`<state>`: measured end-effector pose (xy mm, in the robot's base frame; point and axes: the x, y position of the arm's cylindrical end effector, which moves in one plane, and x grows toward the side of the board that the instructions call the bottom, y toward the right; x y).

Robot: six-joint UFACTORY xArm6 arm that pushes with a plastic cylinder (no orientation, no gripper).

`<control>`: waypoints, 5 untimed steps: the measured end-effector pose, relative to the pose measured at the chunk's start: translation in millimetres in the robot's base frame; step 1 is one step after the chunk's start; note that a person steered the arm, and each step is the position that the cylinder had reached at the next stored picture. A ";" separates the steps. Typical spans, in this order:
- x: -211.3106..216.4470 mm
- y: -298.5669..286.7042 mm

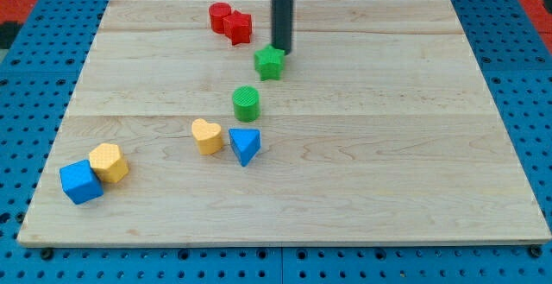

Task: Move the blue triangle along with the yellow heart a bit left

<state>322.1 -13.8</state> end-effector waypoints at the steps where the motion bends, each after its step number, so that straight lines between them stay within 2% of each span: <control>1: 66.5 25.3; 2: 111.1 100.3; 3: 194.1 110.2; 4: 237.0 58.7; 5: 218.3 16.6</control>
<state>540.4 2.8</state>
